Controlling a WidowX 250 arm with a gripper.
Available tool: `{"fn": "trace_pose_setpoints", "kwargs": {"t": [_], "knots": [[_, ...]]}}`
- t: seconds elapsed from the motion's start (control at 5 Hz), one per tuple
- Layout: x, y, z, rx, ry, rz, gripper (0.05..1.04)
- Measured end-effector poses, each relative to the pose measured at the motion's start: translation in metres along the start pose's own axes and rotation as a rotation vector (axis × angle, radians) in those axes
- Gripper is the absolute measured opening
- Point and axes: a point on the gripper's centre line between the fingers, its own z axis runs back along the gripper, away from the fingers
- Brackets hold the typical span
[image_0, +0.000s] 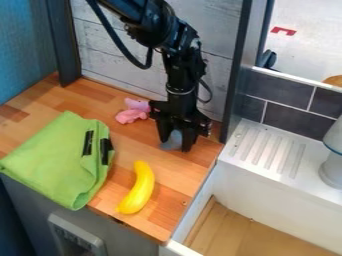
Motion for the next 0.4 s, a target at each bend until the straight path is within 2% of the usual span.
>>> {"fn": "trace_pose_setpoints", "kwargs": {"t": [0.2,0.4], "knots": [[-0.011,0.005,0.018,0.024,-0.029,0.028,0.641],[-0.015,0.012,0.055,0.051,-0.136,0.048,0.593]]}}
